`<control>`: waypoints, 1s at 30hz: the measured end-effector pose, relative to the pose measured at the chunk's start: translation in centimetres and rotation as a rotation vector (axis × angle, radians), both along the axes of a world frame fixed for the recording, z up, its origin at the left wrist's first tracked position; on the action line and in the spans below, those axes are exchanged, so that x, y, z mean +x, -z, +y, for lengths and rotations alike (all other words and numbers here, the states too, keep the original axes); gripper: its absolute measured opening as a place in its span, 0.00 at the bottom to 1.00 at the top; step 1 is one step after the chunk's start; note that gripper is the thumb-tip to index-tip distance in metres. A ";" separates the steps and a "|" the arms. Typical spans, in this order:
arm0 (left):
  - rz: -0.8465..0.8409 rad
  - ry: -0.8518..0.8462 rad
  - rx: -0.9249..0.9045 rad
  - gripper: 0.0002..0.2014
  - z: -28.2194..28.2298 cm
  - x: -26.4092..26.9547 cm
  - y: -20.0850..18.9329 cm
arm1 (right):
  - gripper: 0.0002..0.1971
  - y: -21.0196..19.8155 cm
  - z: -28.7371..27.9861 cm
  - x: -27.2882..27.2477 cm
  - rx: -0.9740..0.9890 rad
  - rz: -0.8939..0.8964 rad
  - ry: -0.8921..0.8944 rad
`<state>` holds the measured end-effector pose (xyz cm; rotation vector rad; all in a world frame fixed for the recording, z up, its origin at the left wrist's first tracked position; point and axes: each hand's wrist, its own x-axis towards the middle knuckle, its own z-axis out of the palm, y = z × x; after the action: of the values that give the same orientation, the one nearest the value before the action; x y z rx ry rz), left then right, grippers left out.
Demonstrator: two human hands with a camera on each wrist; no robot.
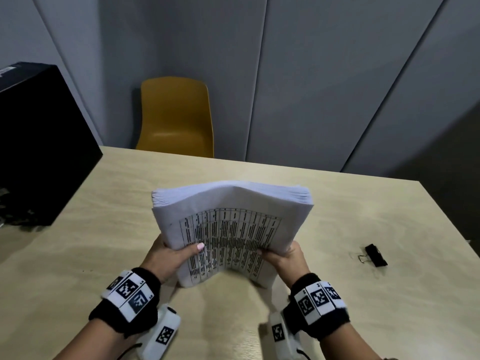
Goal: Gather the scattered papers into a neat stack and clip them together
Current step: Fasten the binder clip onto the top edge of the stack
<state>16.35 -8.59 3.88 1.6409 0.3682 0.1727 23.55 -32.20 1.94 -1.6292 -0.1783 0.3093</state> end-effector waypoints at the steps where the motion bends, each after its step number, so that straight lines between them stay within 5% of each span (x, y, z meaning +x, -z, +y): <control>1: 0.009 -0.003 0.011 0.19 -0.2 -0.1 0.1 | 0.18 0.1 0.1 -0.3 -0.030 0.008 0.004; 5: 0.079 0.038 0.128 0.06 -0.2 0.0 -0.5 | 0.08 -0.1 0.1 -0.6 -0.054 0.107 0.059; 11: 0.347 0.139 -0.016 0.19 0.4 -0.1 2.8 | 0.11 2.0 -1.5 -1.9 -0.229 0.278 -0.062; 13: 0.458 0.160 -0.037 0.22 0.2 -0.8 4.7 | 0.10 4.1 -2.5 -1.7 -0.297 0.311 0.049; 16: 0.569 0.195 0.018 0.28 0.1 -1.6 6.7 | 0.06 5.1 -5.1 0.2 0.112 0.567 0.399; 19: 0.612 0.204 0.009 0.41 -0.2 -1.8 7.7 | 0.15 3.9 -9.4 2.6 0.435 0.716 0.661; 23: 0.625 0.229 0.011 0.44 -0.2 -1.4 8.0 | 0.19 2.4 -13.4 5.1 0.502 0.707 0.834; 30: 0.610 0.222 0.047 0.29 -0.3 -1.4 8.4 | 0.25 2.0 -15.2 7.6 0.517 0.693 0.924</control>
<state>14.90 -8.86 -4.49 1.7457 0.6387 -0.5009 31.20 -47.35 -0.04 -0.8801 0.9279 0.0770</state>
